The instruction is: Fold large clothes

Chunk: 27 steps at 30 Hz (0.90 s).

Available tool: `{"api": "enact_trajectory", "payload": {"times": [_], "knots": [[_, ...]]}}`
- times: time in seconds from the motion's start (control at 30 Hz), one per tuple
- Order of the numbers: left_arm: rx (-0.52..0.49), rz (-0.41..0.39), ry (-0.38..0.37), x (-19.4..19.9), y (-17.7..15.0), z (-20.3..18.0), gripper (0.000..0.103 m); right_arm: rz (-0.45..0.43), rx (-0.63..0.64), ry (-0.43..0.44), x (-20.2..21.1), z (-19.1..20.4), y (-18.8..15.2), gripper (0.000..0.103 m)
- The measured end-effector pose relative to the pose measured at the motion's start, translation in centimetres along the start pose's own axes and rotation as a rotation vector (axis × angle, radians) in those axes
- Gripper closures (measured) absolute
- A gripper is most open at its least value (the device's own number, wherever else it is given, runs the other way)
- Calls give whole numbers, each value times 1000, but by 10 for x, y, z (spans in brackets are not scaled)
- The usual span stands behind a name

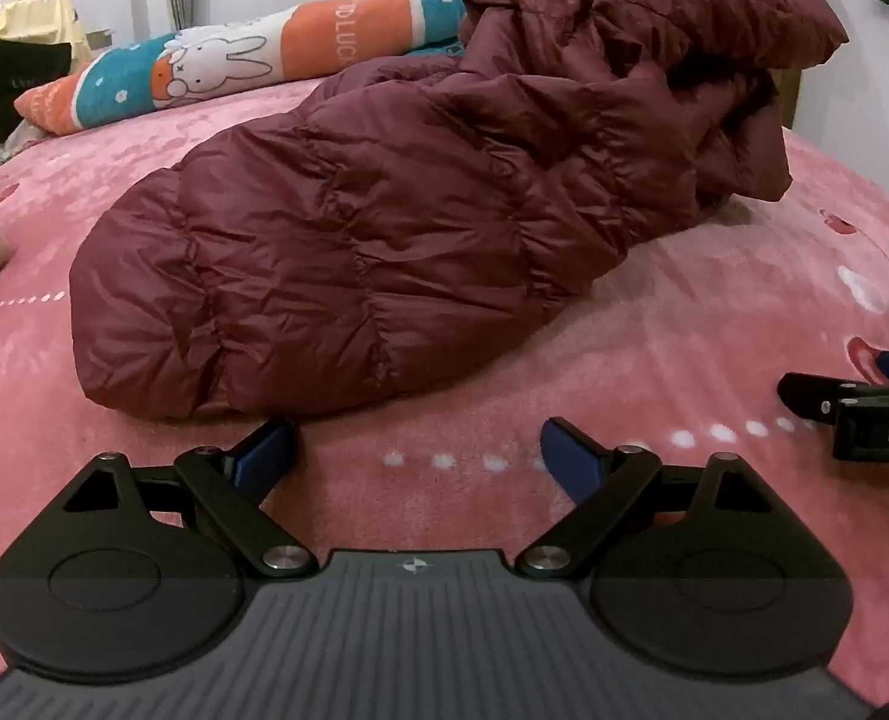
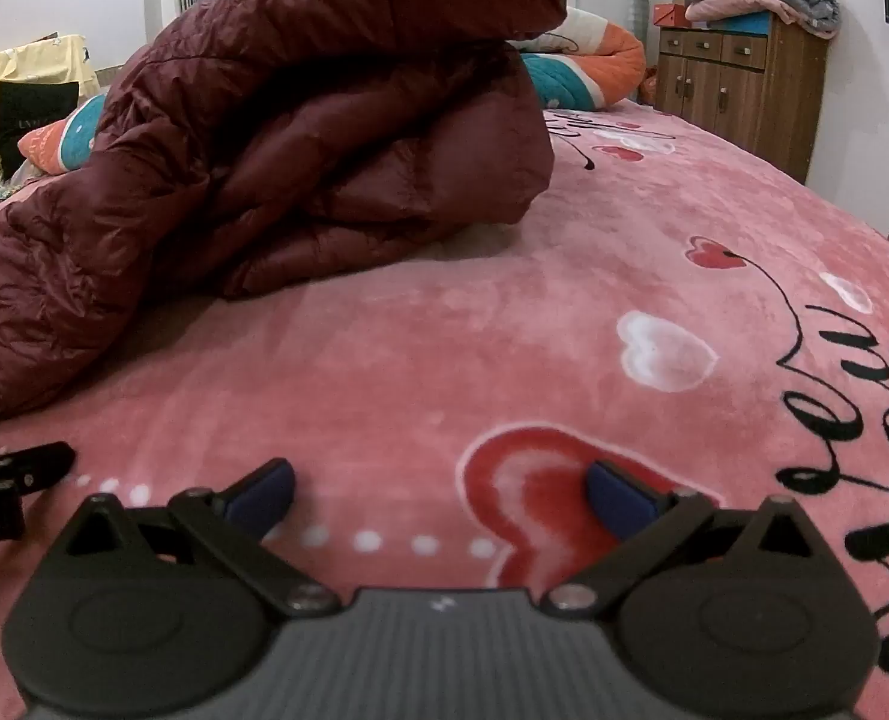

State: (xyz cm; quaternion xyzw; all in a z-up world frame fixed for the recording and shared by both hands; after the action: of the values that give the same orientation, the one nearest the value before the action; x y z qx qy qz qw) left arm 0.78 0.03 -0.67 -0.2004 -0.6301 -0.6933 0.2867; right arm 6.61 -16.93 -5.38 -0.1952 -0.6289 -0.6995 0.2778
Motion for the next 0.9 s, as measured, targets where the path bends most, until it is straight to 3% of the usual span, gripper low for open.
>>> {"api": "enact_trajectory", "payload": {"times": [0.13, 0.37, 0.5, 0.6, 0.73, 0.9], "knots": [[9, 4, -7, -1, 1, 3, 0, -1, -1, 1, 0, 0, 0, 0], [-19, 0, 44, 12, -3, -7, 0, 9, 6, 1, 1, 1, 2, 0], [44, 26, 50, 28, -11, -9, 0, 33, 13, 10, 10, -1, 2, 0], [106, 49, 56, 49, -19, -6, 0, 53, 14, -4, 30, 4, -6, 0], [113, 61, 54, 83, -27, -6, 0, 41, -12, -21, 66, 1, -12, 1], [95, -18, 59, 149, -16, 2, 0, -86, -55, -56, 141, 0, -8, 1]]}}
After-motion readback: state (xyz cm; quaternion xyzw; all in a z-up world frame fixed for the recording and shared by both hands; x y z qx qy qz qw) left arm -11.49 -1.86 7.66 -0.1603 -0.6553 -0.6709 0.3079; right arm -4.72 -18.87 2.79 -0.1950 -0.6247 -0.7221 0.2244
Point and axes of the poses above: each gripper's, at about its wrist camera, not at the fingertips, and x roughly against the way its jaws point, z to its left, y to its top, the point moved 1 cm from there along -x, roughly the way its jaws point, and after that the axes turned 8 degrees about y, right-handed, at the moved point
